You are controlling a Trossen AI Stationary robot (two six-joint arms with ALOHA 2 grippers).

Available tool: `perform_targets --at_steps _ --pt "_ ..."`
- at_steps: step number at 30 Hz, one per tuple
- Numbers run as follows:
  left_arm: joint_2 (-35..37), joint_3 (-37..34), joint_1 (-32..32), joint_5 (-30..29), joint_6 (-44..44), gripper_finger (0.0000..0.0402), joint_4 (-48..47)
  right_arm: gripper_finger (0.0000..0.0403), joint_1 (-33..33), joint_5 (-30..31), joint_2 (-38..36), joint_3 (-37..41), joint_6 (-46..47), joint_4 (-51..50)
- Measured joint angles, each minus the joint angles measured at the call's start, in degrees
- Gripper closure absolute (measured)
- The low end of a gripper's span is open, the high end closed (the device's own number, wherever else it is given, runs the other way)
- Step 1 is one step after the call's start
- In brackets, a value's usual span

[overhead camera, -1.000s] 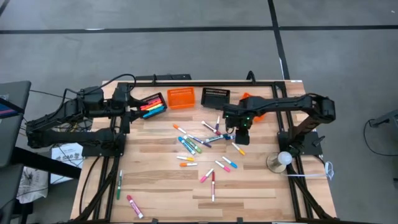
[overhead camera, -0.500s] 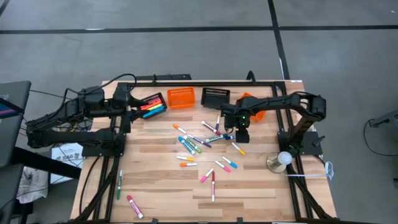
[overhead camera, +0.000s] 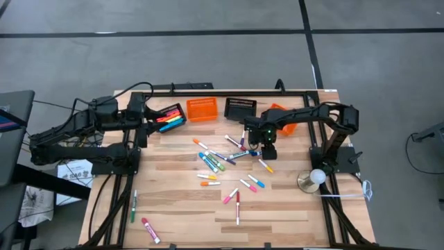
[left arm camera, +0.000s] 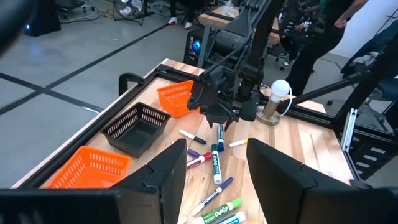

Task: Pick & Place Markers
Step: Put the dark blue marker pen into the left orange bin

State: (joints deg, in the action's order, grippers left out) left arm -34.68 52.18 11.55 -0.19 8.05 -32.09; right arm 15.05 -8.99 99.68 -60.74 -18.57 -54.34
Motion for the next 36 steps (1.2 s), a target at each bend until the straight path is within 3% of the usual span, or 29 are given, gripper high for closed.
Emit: perform_targets --at_steps 11,17,27,36 --pt "0.0 0.0 0.02 -1.2 -0.02 0.0234 0.02 0.0233 -2.58 2.4 -0.53 8.45 1.8 8.9" --pt "0.0 0.0 0.01 -2.61 -0.02 0.0234 0.02 0.0246 -2.69 3.23 -0.51 8.8 5.04 9.99" --pt "0.0 0.0 0.02 -2.78 -0.02 0.0234 0.02 0.0328 -1.83 2.01 -0.22 8.84 5.06 9.52" --pt "0.0 0.0 0.02 -2.78 -0.02 0.0234 0.02 0.0357 0.53 0.79 -0.24 8.71 6.19 7.2"
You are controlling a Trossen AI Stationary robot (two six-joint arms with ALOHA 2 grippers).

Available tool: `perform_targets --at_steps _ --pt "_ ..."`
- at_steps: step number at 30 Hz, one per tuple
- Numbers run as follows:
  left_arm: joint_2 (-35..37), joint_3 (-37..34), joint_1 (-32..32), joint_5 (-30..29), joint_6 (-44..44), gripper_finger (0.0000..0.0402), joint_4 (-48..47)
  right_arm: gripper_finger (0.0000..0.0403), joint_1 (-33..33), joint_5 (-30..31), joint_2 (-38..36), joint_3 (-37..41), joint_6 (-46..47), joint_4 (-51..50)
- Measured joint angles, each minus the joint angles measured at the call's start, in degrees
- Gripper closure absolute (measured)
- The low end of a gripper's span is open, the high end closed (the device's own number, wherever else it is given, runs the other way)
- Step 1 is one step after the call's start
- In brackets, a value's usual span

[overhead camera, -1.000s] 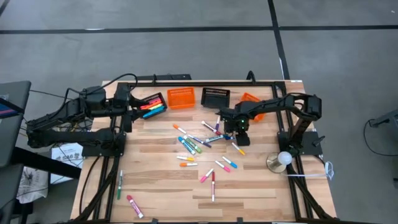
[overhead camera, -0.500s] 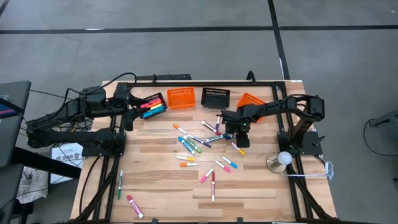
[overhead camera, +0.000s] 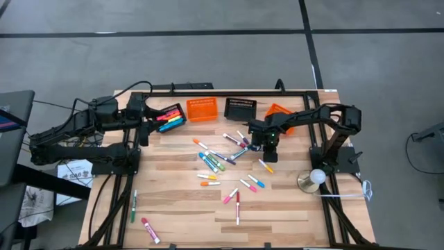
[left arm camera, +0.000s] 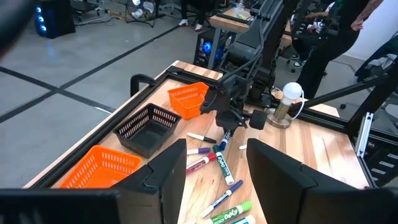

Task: Pick & Place Markers
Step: Put the dark blue marker pen into the left orange bin

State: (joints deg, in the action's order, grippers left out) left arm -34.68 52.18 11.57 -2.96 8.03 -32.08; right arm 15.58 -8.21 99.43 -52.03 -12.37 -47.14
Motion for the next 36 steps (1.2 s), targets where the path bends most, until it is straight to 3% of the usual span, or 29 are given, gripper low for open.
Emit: perform_targets --at_steps 4,10,17,21,24,33,36 --pt "0.0 0.0 0.0 0.0 0.0 0.0234 0.0 0.0357 0.28 0.04 -1.05 -0.22 1.88 -0.48" --pt "0.0 0.0 -0.01 0.0 0.0 0.0234 0.02 0.0357 -1.87 0.77 -4.69 -3.11 1.68 -10.7" --pt "-0.47 0.0 0.0 0.0 0.0 0.0234 0.04 0.0357 -5.23 -3.63 -11.84 -8.16 4.64 -18.75" --pt "-2.4 0.0 -0.01 0.02 0.0 0.0234 0.17 0.0357 -5.8 -10.54 -17.54 -11.32 7.31 -10.55" --pt "-4.39 0.0 0.0 0.73 0.0 0.0234 0.22 0.0357 -5.07 -17.16 -21.09 -11.44 9.6 1.0" --pt "-8.43 0.0 -0.01 3.02 -0.22 0.0234 0.59 0.0357 -0.39 -43.53 -25.3 -11.56 16.54 27.53" --pt "-8.63 0.0 -0.02 3.07 -0.22 0.0234 3.2 0.0357 -0.32 -45.02 -24.0 -11.58 20.79 38.34"
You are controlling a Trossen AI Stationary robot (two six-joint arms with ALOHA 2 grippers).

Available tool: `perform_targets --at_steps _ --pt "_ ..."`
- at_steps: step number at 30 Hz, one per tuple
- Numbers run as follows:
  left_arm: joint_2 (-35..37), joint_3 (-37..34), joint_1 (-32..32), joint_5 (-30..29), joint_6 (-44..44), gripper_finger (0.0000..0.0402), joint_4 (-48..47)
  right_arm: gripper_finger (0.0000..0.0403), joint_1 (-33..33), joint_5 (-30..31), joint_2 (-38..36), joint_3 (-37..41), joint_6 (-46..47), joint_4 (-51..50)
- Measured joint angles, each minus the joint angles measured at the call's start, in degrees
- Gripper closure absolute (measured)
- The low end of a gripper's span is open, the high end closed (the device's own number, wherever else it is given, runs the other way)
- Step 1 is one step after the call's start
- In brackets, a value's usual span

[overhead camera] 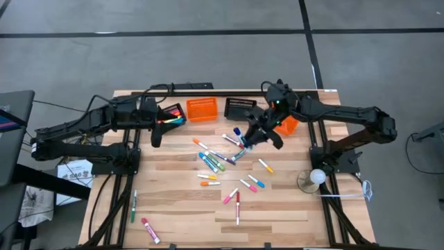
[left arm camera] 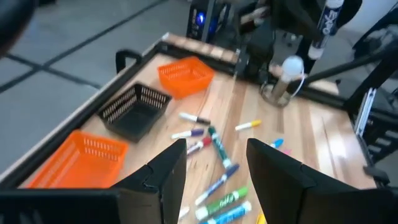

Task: Pick & Place Markers
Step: Put the dark blue marker pen into the left orange bin

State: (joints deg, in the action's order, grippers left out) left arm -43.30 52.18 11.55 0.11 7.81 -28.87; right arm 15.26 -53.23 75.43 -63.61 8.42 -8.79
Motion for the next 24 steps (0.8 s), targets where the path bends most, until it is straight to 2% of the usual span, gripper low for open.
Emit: perform_targets --at_steps 3,5,9,13,17,24 --pt "0.06 0.0 0.02 1.67 -1.01 0.0234 4.73 0.0357 -0.01 2.1 2.26 0.02 4.02 10.48" --pt "0.04 0.0 0.01 3.43 -2.16 0.0234 8.69 0.0357 -0.01 5.72 4.16 -0.01 6.86 16.65" --pt "-0.69 0.02 0.0 8.14 -3.03 0.0234 16.13 0.0358 -0.07 12.53 8.49 -0.02 10.0 25.65" --pt "-2.02 0.02 0.0 9.04 -3.03 0.0234 19.79 0.0358 -0.21 17.38 12.88 -0.06 11.71 32.87" --pt "-4.83 0.04 0.11 9.0 -3.03 0.0225 21.19 0.0358 -0.47 20.48 17.43 -1.76 13.87 36.86" --pt "-10.35 0.04 0.11 9.16 -4.64 0.0196 23.97 0.0358 -2.2 19.99 25.03 -9.82 13.71 36.87"
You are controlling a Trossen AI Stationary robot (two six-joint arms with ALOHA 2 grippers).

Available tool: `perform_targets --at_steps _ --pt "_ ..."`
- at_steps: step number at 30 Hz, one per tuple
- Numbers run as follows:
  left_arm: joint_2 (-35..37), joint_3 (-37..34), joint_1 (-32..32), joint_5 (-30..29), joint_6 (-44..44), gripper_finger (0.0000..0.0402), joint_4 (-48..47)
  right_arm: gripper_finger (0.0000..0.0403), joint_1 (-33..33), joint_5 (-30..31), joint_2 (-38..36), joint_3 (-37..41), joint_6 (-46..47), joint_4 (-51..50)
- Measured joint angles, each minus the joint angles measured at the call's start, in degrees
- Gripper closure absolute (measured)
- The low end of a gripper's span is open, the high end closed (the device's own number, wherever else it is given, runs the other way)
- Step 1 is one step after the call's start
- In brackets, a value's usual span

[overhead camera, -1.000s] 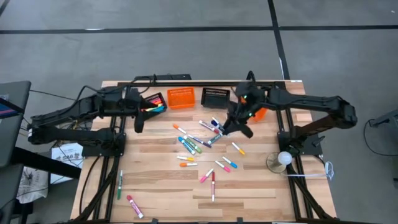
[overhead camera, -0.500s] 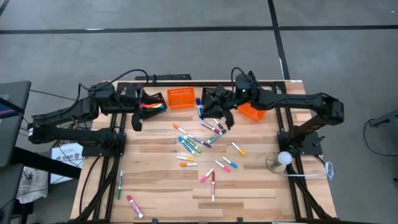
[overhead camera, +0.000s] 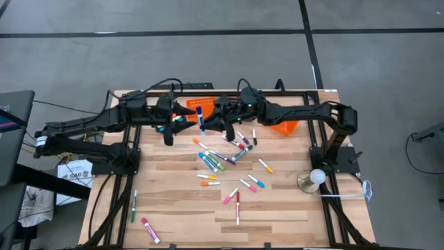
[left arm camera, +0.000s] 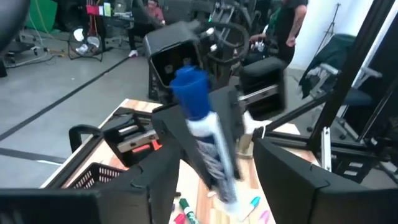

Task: Pick & Place Markers
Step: Put the dark blue marker pen into the left orange bin

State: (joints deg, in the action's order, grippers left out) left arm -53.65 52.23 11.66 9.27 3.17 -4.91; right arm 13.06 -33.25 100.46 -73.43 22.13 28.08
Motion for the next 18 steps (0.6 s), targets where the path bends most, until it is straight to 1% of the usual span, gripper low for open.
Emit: perform_targets --at_steps 4,12,16,18 --pt "-0.52 0.0 0.82 0.01 0.14 0.0184 0.13 0.0358 -0.74 -0.23 2.06 -2.73 -0.11 -1.01" --pt "-0.48 0.0 3.84 0.64 3.37 0.0179 0.73 0.0358 -1.54 2.02 1.68 -3.08 -1.55 -1.23" --pt "-1.18 0.0 4.21 3.91 5.58 0.0181 2.4 0.0358 -1.68 2.35 1.64 -3.08 -1.84 -0.99" --pt "-1.59 0.0 4.11 4.36 6.94 0.0181 3.24 0.0358 -1.73 3.02 1.6 -3.08 -2.77 -1.01"
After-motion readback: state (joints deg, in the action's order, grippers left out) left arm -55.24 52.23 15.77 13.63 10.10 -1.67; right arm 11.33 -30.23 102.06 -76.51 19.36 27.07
